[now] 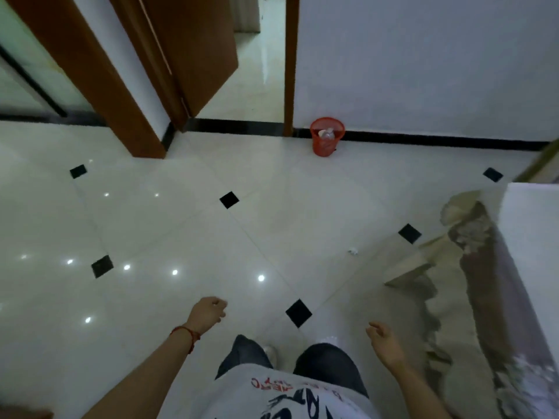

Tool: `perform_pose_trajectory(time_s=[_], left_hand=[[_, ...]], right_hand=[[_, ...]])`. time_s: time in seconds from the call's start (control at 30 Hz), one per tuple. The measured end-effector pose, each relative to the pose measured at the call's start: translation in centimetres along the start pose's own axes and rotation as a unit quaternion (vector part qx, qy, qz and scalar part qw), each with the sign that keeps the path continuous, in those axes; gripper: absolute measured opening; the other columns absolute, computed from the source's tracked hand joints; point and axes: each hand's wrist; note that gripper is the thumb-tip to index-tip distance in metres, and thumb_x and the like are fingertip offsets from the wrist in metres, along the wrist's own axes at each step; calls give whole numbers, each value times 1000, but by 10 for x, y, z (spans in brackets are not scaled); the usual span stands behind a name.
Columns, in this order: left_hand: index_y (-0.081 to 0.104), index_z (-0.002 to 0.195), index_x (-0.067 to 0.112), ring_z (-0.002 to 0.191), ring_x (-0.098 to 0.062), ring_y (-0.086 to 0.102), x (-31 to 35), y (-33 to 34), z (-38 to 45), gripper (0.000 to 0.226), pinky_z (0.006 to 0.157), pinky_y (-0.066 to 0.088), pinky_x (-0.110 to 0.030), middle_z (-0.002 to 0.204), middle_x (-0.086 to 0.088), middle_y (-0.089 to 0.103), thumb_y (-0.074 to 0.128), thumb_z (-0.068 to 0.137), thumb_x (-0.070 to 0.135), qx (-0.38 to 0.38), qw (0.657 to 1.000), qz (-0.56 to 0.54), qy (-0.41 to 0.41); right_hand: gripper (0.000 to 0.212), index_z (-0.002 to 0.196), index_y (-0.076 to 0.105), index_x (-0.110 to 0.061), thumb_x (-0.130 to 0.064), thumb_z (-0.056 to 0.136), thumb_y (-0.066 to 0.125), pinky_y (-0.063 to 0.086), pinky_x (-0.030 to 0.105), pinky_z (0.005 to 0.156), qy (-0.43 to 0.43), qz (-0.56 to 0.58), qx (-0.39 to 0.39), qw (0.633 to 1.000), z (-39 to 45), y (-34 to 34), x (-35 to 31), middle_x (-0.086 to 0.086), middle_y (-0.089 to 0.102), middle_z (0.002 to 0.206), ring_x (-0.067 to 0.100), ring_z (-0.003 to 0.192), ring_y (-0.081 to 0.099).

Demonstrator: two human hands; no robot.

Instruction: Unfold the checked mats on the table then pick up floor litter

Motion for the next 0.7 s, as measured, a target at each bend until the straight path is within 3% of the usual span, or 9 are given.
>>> perform_pose_trajectory(time_s=[0.13, 0.23, 0.3, 0.4, 0.5, 0.57, 0.63, 0.7], left_hand=[[61, 98, 2, 66, -14, 55, 114, 13, 63, 20, 53, 39, -18, 87, -11, 63, 50, 93, 18, -40, 995, 56, 76], [62, 103, -1, 67, -15, 56, 190, 44, 98, 24, 51, 43, -17, 90, -14, 63, 51, 92, 17, -74, 985, 88, 127], [62, 103, -1, 67, -16, 57, 234, 70, 114, 24, 55, 42, -20, 89, -14, 64, 51, 91, 18, -94, 978, 111, 150], [62, 103, 0, 68, -16, 57, 280, 108, 124, 24, 57, 41, -21, 89, -13, 64, 51, 91, 19, -130, 968, 139, 163], [62, 102, 0, 72, -19, 58, 311, 136, 129, 24, 59, 41, -20, 89, -12, 64, 51, 92, 19, -162, 958, 169, 169], [63, 99, 2, 74, -20, 58, 330, 151, 131, 22, 58, 42, -20, 88, -12, 64, 51, 92, 19, -180, 947, 194, 183], [63, 93, 5, 74, -19, 59, 349, 165, 129, 18, 57, 42, -19, 85, -10, 64, 51, 92, 18, -194, 937, 211, 200], [63, 88, 10, 77, -20, 60, 370, 182, 127, 15, 58, 42, -19, 82, -7, 65, 52, 92, 18, -217, 926, 219, 217]], right_hand=[[26, 111, 56, 11, -4, 93, 45, 37, 28, 76, 47, 108, 60, 991, 10, -17, 6, 10, 59, 81, 22, 78, 53], [18, 102, 59, 6, -3, 94, 45, 33, 26, 79, 72, 169, 89, 979, 24, -35, 6, 11, 56, 91, 26, 93, 53], [15, 94, 59, 4, -2, 93, 45, 31, 25, 78, 74, 190, 119, 972, 40, -51, 5, 13, 55, 94, 22, 91, 48], [22, 98, 62, 9, -6, 95, 45, 33, 24, 80, 86, 229, 145, 959, 61, -80, -1, 15, 60, 97, 19, 90, 50], [21, 80, 58, -7, -11, 96, 45, 36, 24, 78, 76, 248, 159, 953, 76, -109, -21, 10, 62, 86, 21, 87, 52], [24, 74, 53, -16, -14, 97, 44, 39, 24, 69, 63, 261, 171, 948, 79, -128, -40, -1, 55, 75, 21, 83, 52], [19, 82, 56, -14, -15, 97, 44, 38, 13, 63, 38, 285, 190, 939, 78, -145, -58, -1, 55, 78, 18, 82, 53], [16, 99, 61, -11, -17, 96, 46, 40, 8, 67, 2, 317, 218, 923, 77, -163, -71, 0, 60, 94, 14, 91, 55]])
Point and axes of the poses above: each hand's wrist, its own z-axis towards the middle knuckle, its own y-axis out of the palm, x = y × z
